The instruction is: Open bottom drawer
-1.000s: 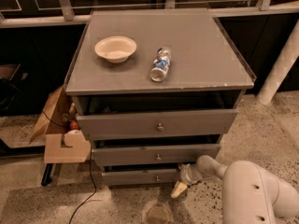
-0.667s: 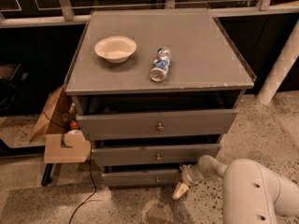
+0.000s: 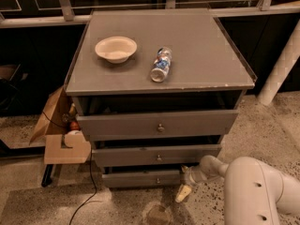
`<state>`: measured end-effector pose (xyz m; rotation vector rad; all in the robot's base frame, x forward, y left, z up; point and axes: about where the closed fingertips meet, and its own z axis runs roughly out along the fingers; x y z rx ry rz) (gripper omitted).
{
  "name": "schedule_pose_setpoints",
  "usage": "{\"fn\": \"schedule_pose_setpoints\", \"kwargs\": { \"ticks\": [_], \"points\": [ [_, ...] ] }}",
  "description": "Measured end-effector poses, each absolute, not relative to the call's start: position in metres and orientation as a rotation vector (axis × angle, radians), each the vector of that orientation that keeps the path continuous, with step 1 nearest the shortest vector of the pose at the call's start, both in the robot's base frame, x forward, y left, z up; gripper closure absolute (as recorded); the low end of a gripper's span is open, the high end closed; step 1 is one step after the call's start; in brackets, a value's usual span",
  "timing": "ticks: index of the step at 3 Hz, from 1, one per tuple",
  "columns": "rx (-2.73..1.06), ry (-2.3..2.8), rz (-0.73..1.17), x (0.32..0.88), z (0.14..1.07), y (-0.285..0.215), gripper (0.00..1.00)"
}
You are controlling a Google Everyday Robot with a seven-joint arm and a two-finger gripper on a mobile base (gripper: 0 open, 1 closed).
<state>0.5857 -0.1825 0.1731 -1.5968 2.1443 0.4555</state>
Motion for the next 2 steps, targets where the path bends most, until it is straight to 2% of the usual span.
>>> {"fn": "schedule_pose_setpoints", "kwargs": {
  "ticks": [2],
  "points": [
    [-1.632, 2.197, 0.515, 0.5685, 0.1793, -0.1919, 0.00]
  ]
}}
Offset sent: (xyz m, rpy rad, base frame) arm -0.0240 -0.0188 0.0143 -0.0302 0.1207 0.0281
